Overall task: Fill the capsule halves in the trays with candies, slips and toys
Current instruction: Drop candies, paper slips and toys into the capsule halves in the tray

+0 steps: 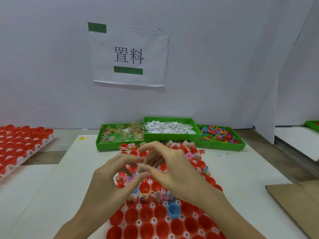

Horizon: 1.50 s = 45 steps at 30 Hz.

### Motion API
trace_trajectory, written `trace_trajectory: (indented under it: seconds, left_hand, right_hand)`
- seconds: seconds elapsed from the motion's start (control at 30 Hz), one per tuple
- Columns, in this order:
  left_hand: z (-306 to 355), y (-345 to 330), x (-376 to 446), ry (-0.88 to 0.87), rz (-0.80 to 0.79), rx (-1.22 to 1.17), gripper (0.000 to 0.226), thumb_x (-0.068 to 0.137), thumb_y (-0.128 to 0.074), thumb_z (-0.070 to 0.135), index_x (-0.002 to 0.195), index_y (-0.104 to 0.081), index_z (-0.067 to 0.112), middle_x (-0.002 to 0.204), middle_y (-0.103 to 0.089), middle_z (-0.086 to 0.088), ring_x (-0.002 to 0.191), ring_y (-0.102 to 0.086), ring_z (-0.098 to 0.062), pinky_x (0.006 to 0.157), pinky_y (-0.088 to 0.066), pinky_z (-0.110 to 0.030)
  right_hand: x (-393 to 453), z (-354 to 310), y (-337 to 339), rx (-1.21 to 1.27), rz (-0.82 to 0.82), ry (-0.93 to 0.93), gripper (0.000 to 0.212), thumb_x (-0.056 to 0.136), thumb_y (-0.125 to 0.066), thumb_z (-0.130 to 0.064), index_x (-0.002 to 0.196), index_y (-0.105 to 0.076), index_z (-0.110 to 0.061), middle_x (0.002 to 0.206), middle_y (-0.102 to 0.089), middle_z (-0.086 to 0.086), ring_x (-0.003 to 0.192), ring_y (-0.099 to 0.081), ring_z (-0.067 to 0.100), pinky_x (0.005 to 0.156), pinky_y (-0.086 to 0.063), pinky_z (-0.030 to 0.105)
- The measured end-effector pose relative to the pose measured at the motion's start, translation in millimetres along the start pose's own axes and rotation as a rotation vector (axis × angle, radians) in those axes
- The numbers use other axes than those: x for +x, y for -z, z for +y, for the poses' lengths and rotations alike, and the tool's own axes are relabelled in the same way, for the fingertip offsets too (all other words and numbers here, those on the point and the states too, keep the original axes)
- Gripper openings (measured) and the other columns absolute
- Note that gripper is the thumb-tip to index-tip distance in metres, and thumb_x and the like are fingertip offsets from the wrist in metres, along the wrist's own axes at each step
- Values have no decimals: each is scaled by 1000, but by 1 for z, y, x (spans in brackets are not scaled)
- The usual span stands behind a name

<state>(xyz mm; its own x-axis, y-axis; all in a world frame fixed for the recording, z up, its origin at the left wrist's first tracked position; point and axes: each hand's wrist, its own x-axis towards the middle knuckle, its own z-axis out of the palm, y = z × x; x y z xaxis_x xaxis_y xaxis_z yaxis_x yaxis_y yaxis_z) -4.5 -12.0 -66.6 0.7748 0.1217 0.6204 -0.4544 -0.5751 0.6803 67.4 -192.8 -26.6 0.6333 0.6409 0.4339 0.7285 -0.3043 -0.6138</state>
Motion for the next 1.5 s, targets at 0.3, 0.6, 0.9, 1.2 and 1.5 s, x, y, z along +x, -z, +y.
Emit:
trace_trajectory:
  seconds: [0.3, 0.6, 0.9, 1.2, 1.5]
  left_hand:
    - [-14, 6, 6, 155, -13, -160, 18, 75, -82, 30, 91, -78, 38, 81, -77, 7, 75, -75, -12, 71, -59, -19]
    - [-20, 7, 9, 204, -14, -139, 15, 70, -80, 41, 84, -77, 40, 82, -77, 10, 76, -73, -8, 67, -57, -13]
    - [-28, 8, 9, 213, -4, -100, 15, 70, -80, 38, 85, -77, 39, 82, -77, 10, 75, -72, -8, 66, -56, -14]
    - [-28, 7, 10, 194, -23, -98, 15, 71, -80, 35, 85, -78, 40, 82, -77, 12, 77, -72, -10, 67, -56, -14]
    - [-25, 6, 7, 186, -43, -100, 13, 71, -80, 40, 84, -78, 36, 83, -77, 8, 77, -72, -12, 67, -56, -18]
  right_hand:
    - [12, 26, 36, 113, 184, -146, 45, 95, -69, -22, 135, -51, -32, 100, -70, -11, 93, -70, 4, 83, -61, 26]
    - [55, 202, 122, -378, 422, -695, 20, 99, -58, 0, 108, -75, -1, 112, -74, 15, 101, -69, 25, 88, -51, 30]
    - [75, 260, 117, -640, 156, -769, 33, 97, -66, -5, 129, -64, 0, 123, -68, 23, 113, -65, 36, 95, -52, 40]
    - [81, 270, 115, -610, 231, -737, 18, 96, -69, -9, 108, -72, 4, 108, -72, 26, 101, -68, 36, 92, -55, 44]
    - [61, 257, 116, -499, 386, -608, 11, 97, -68, -11, 103, -67, -2, 96, -71, 17, 83, -62, 26, 74, -49, 33]
